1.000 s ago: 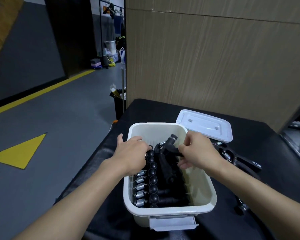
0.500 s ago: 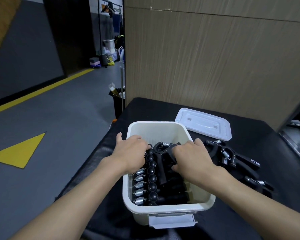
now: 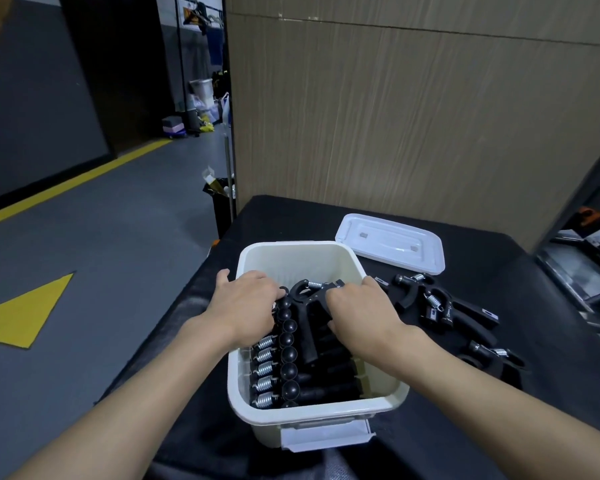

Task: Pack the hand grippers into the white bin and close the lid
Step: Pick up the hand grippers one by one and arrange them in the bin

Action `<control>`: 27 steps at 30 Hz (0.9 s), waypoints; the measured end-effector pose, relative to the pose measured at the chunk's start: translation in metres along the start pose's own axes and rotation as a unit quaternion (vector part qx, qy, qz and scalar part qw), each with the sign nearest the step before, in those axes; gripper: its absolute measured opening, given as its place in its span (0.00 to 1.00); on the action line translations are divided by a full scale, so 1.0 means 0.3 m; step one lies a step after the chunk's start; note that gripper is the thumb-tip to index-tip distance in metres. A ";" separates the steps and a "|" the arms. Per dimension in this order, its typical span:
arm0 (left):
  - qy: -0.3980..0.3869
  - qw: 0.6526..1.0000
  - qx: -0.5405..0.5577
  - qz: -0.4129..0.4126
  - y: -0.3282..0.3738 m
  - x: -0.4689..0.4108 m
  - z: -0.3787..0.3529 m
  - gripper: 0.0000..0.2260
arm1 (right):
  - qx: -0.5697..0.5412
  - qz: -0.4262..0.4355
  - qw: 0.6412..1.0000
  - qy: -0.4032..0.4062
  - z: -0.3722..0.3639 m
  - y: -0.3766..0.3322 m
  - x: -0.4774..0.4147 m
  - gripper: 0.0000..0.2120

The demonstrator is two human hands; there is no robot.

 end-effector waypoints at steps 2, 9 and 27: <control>0.008 1.000 -0.009 -0.003 0.005 0.002 0.002 0.24 | -0.004 -0.005 1.000 0.011 -0.008 0.006 0.004 0.19; 0.038 0.999 0.000 -0.003 0.010 0.016 0.018 0.21 | -0.358 -0.202 0.894 0.178 -0.011 0.271 0.005 0.12; 0.042 0.998 -0.022 0.045 0.000 0.021 0.017 0.21 | -0.128 -0.487 0.858 -0.105 -0.503 0.706 0.158 0.17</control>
Point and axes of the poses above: each hand's wrist, its own x-axis away from the middle knuckle, its own z-axis out of the back of the hand, y = z × x, the point moved 7 cm from there along -x, towards the middle knuckle, and after that the axes turned 1 degree about y, right-handed, at the moved point
